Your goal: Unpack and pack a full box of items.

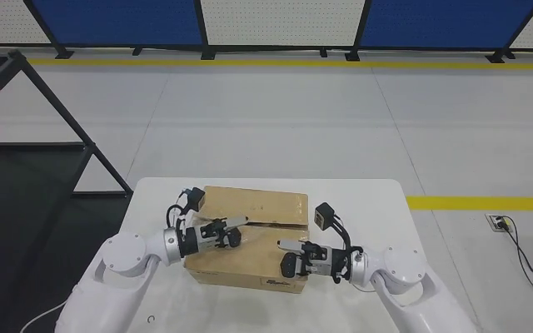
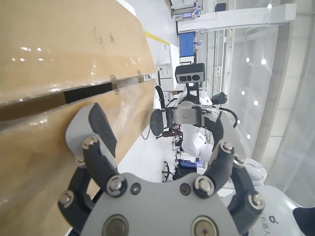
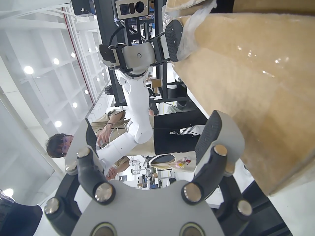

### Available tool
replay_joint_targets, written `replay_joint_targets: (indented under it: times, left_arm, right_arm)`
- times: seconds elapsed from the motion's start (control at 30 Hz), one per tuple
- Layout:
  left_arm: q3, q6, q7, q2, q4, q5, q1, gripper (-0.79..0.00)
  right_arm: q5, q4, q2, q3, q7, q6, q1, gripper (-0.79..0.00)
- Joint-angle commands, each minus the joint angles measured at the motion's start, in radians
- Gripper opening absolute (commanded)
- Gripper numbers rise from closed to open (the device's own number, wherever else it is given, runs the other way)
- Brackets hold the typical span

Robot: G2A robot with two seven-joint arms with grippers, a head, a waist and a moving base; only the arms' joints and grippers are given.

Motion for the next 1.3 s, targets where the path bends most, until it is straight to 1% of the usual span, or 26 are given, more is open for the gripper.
replay_joint_targets:
  times: [0.0,0.27,0.43,0.7,0.9,1.1,1.27]
  left_arm:
    - [0.007,0.001,0.003,-0.001,-0.003,-0.001,-0.001,0.0]
    - [0.055,-0.001,0.007,-0.01,-0.01,-0.008,-0.019,0.0]
    - [0.076,-0.008,0.009,-0.015,-0.022,-0.017,-0.027,0.0]
    - [0.078,-0.017,0.0,-0.014,-0.022,-0.017,-0.036,0.0]
    - [0.076,-0.017,-0.007,-0.012,-0.021,-0.014,-0.038,0.0]
    - [0.102,-0.012,0.038,-0.02,0.002,0.003,-0.061,0.0]
    - [0.15,-0.003,0.1,-0.035,0.027,0.015,-0.089,0.0]
  right_arm:
    - [0.0,0.001,0.001,0.0,0.001,0.001,0.0,0.0]
    - [0.004,0.005,0.002,-0.003,0.001,0.0,-0.001,0.0]
    - [0.006,0.016,0.001,-0.015,-0.007,0.032,0.004,0.0]
    - [0.013,0.058,0.0,-0.026,-0.019,0.072,0.016,0.0]
    - [0.024,0.092,-0.005,-0.041,-0.014,0.054,0.033,0.0]
    - [0.034,0.082,-0.005,-0.037,-0.017,0.016,0.029,0.0]
    - [0.03,0.051,-0.002,-0.031,-0.028,0.008,0.013,0.0]
